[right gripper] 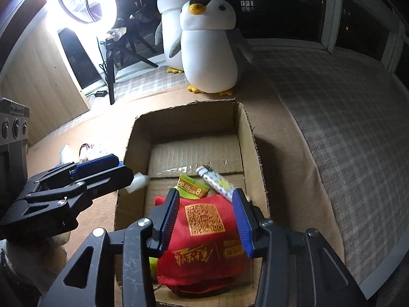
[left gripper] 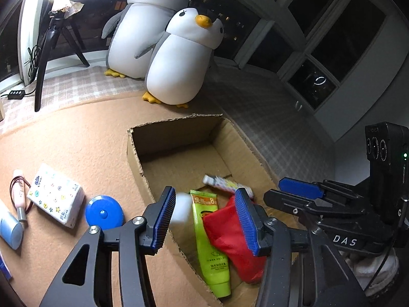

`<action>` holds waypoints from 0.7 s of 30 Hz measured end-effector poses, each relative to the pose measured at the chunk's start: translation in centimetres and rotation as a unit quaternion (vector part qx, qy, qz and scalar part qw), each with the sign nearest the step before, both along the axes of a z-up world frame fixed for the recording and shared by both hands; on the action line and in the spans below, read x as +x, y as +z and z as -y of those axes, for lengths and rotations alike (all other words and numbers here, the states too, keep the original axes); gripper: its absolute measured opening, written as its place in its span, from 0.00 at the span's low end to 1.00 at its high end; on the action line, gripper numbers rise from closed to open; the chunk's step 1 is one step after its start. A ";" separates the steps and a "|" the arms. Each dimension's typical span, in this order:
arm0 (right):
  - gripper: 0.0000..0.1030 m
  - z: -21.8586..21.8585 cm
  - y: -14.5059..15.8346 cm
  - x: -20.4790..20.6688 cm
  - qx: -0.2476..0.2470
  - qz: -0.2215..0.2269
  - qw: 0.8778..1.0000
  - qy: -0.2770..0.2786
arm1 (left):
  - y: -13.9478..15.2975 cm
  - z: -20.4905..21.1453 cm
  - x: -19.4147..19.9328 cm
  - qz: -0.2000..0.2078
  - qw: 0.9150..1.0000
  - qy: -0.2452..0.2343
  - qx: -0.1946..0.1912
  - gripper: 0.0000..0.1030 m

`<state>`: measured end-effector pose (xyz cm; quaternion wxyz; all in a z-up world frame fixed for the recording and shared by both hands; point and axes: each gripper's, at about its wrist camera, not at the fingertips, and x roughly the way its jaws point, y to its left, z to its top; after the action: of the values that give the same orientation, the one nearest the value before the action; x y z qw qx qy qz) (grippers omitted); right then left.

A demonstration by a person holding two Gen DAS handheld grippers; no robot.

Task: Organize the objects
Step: 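Open the right tool to drop the lighter while the left tool releases the cap, then move the right tool back to the blue card packet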

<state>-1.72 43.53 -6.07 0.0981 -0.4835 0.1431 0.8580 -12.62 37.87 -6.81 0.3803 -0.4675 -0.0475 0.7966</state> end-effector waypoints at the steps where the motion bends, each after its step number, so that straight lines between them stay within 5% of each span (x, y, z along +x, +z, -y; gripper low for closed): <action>1: 0.38 -0.1 0.0 0.0 -0.002 -0.001 1.000 -0.001 | 0.1 0.2 0.1 0.001 1.000 0.001 0.000 0.51; 10: 0.45 1.1 0.2 0.2 -0.034 -0.013 0.999 0.001 | -0.1 4.5 0.6 0.010 0.999 0.034 -0.007 0.51; 21: 0.46 6.4 0.7 -1.6 -0.054 -0.045 0.997 0.045 | -0.3 15.8 1.3 0.019 0.992 0.123 -0.022 0.51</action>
<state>-3.36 37.08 -5.35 0.0268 -0.4553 0.1713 0.8733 -11.29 22.08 -7.15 0.2678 -0.4815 -0.0944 0.8292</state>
